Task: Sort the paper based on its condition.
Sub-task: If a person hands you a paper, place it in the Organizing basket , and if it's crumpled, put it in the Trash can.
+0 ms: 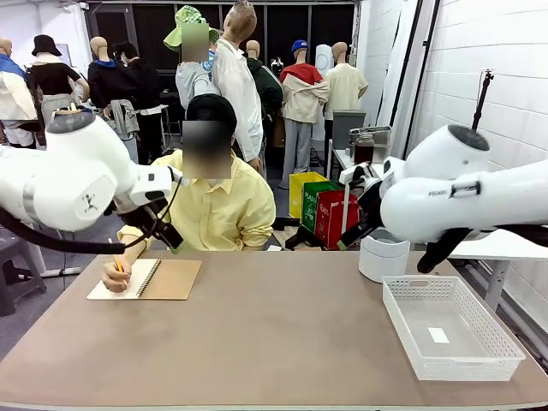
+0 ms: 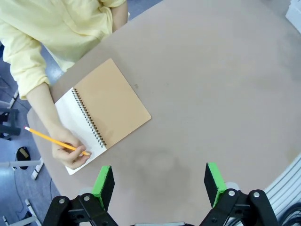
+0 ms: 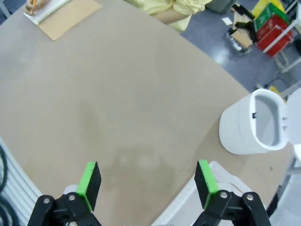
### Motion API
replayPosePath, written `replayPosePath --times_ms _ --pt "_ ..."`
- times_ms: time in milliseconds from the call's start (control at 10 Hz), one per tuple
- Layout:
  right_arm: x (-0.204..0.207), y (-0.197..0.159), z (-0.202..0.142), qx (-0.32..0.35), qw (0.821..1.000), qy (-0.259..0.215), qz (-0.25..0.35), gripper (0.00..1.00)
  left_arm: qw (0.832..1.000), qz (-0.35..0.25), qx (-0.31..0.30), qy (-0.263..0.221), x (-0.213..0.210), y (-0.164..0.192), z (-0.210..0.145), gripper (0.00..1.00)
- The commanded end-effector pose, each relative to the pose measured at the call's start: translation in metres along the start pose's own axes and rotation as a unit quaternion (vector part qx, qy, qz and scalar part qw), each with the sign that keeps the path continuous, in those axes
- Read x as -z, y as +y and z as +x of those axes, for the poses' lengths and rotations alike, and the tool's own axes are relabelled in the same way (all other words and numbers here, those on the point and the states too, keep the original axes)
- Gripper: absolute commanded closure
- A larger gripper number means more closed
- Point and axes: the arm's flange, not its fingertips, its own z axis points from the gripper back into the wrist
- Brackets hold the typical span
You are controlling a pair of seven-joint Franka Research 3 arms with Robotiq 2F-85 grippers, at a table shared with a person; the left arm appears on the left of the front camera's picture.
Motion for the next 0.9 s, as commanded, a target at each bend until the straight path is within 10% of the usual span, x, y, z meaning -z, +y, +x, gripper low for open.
replayPosePath --times_ms 0,800 --pt "-0.014 -0.004 0.005 -0.019 0.999 -0.004 0.026 0.00 1.000 0.014 0.009 0.009 -0.025 0.004 0.006 0.00" --pt "-0.046 -0.001 0.019 -0.062 0.991 -0.082 0.089 0.00 1.000 0.008 -0.001 0.012 -0.068 0.013 0.017 0.00"
